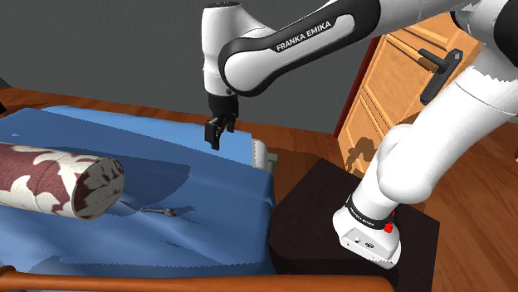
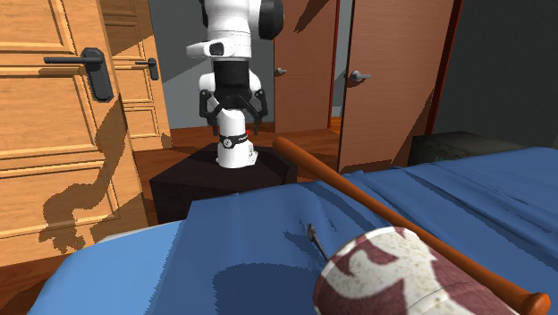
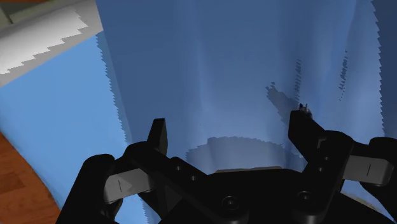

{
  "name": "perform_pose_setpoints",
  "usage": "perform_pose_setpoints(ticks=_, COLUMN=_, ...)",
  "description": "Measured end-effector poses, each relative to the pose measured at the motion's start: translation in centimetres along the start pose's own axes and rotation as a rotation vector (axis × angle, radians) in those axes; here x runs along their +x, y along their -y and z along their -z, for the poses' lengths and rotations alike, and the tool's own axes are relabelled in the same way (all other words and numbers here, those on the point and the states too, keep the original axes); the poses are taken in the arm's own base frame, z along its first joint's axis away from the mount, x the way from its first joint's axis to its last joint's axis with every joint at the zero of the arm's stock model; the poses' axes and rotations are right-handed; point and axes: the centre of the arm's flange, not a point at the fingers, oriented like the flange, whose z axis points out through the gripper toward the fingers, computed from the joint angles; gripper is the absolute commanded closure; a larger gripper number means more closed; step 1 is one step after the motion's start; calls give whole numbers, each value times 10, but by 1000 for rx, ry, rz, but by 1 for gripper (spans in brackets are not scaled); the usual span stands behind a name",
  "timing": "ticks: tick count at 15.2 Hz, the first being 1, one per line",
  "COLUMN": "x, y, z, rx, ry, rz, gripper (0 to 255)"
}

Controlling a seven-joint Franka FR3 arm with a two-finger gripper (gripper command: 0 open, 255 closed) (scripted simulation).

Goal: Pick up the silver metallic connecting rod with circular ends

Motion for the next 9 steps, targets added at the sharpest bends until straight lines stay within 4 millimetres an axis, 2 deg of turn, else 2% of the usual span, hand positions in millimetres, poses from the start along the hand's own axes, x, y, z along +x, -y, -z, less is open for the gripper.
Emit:
perform_pose_setpoints(ticks=3, x=20, y=19, z=-27, rx=0, ry=2, rz=32, gripper=0)
perform_pose_setpoints(ticks=9, x=60, y=69, z=-77, rx=2, ry=5, rz=97, gripper=0)
